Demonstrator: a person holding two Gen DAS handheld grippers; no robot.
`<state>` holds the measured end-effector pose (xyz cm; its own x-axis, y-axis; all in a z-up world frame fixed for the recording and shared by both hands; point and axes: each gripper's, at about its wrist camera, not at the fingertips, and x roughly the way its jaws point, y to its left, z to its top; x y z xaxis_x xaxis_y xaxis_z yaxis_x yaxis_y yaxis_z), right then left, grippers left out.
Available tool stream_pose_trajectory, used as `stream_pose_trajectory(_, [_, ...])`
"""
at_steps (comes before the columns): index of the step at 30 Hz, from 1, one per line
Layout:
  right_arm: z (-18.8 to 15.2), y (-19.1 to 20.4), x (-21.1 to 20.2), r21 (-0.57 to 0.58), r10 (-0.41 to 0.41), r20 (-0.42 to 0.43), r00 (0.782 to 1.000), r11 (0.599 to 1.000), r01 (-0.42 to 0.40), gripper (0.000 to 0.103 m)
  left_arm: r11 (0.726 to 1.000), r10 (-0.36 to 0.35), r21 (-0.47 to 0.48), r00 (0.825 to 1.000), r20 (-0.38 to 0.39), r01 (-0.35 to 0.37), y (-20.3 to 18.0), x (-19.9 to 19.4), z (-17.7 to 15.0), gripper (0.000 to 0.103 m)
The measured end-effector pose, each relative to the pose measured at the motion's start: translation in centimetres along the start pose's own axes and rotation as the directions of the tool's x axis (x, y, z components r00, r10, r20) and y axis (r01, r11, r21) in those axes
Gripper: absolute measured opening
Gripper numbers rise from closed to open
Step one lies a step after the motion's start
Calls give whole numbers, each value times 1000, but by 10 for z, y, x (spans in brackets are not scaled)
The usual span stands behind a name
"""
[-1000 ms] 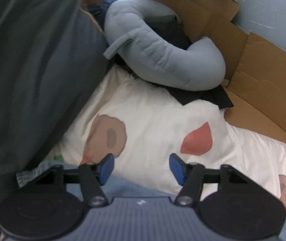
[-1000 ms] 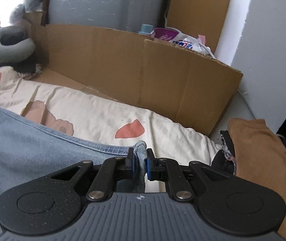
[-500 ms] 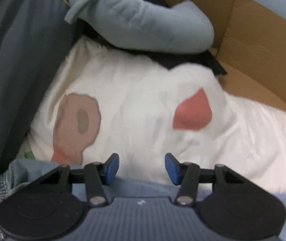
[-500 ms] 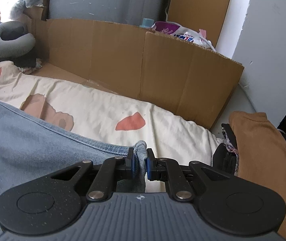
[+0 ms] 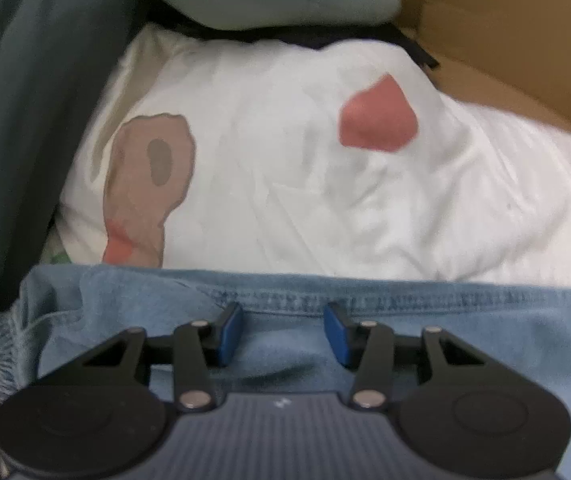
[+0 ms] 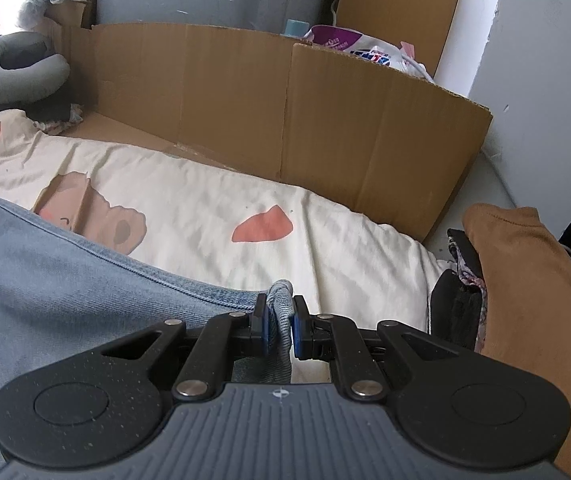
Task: Fold clothes
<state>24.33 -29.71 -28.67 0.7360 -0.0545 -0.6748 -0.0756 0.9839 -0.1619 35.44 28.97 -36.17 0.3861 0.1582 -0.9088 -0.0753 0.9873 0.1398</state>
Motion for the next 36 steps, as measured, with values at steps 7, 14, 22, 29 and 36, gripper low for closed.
stream_pose_trajectory(7, [-7,-1,5,25,6,-21,1000,1000,-6,10,961,71,269,997,6,-70,-22,-3,4,64])
stream_pose_trajectory(14, [-7,-4,13,19,16,-30,999,1000,-16,10,888,24,459,999,-38,-3,-35,11,14,69])
stream_pose_trajectory(22, [12,-6,26,-13,12,-11,1000,1000,-12,10,815,-24,575,996,-91,72,-44,27,19,69])
stream_pose_trajectory(29, [32,-2,39,-53,-20,16,1000,998,21,10,762,-29,646,999,-35,45,-45,16,7,36])
stream_pose_trajectory(36, [57,-2,40,-103,-42,61,997,993,48,10,802,-65,596,997,49,23,-25,-18,15,6])
